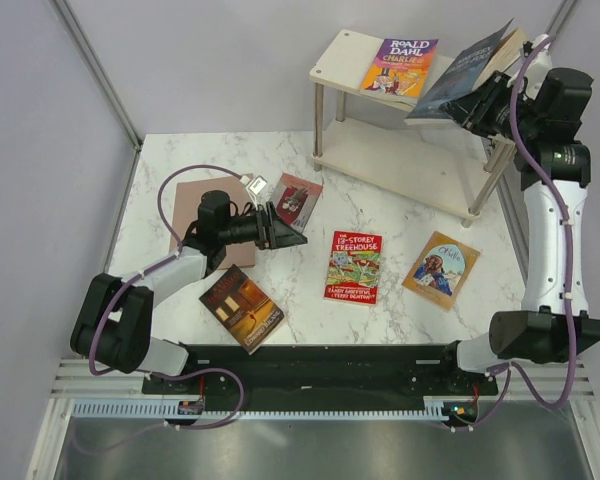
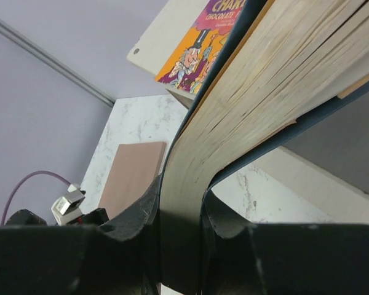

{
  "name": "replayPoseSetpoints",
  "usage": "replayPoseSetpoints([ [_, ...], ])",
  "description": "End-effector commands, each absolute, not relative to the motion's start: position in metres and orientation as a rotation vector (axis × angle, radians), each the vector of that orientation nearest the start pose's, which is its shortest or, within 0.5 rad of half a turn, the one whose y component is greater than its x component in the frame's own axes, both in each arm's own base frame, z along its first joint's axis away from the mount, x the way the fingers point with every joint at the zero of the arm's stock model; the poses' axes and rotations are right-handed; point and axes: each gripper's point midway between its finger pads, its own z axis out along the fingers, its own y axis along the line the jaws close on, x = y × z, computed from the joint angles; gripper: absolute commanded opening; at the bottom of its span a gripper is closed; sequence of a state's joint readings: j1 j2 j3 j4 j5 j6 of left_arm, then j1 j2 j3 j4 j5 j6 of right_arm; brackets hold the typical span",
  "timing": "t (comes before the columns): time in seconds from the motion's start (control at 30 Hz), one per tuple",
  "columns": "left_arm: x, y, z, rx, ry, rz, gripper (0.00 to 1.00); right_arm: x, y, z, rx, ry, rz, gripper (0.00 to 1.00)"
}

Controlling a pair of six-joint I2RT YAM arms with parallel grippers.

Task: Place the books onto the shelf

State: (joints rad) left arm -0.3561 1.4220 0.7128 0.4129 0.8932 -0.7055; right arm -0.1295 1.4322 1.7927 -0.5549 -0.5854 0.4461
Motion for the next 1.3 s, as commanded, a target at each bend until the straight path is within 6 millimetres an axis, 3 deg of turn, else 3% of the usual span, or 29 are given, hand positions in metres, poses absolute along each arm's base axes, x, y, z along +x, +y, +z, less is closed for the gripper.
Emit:
replayPoseSetpoints([
  [0.0, 0.272, -0.268, 0.192, 0.41, 1.971, -1.52, 0.82, 0.403, 0.057, 0.513, -0.079, 1.565, 0.832, 0.0],
  [0.17, 0.27, -0.269, 0.195, 0.409, 1.968, -1.526, 0.82, 0.426, 0.023, 0.511, -0.003, 1.559, 0.922, 0.0],
  [0.27, 0.268, -0.27, 0.197, 0.417, 1.963, -1.535, 0.82, 0.436, 0.008, 0.499, 0.05, 1.59, 0.959, 0.0],
  [0.47, 0.269, -0.271, 0.2, 0.416, 1.964, -1.545, 0.82, 0.439, 0.008, 0.474, 0.083, 1.649, 1.045, 0.02],
  [0.83, 0.269, -0.273, 0.202, 0.416, 1.962, -1.547, 0.82, 0.438, 0.01, 0.453, 0.117, 1.688, 1.087, 0.09],
  [0.93, 0.268, -0.273, 0.201, 0.415, 1.964, -1.545, 0.82, 0.442, 0.01, 0.442, 0.138, 1.711, 1.113, 0.19],
  [1.13, 0.267, -0.273, 0.201, 0.416, 1.97, -1.548, 0.82, 0.451, 0.007, 0.4, 0.228, 1.793, 1.175, 0.41],
  [1.27, 0.267, -0.273, 0.2, 0.421, 1.974, -1.545, 0.82, 0.45, 0.004, 0.391, 0.24, 1.815, 1.142, 0.5],
])
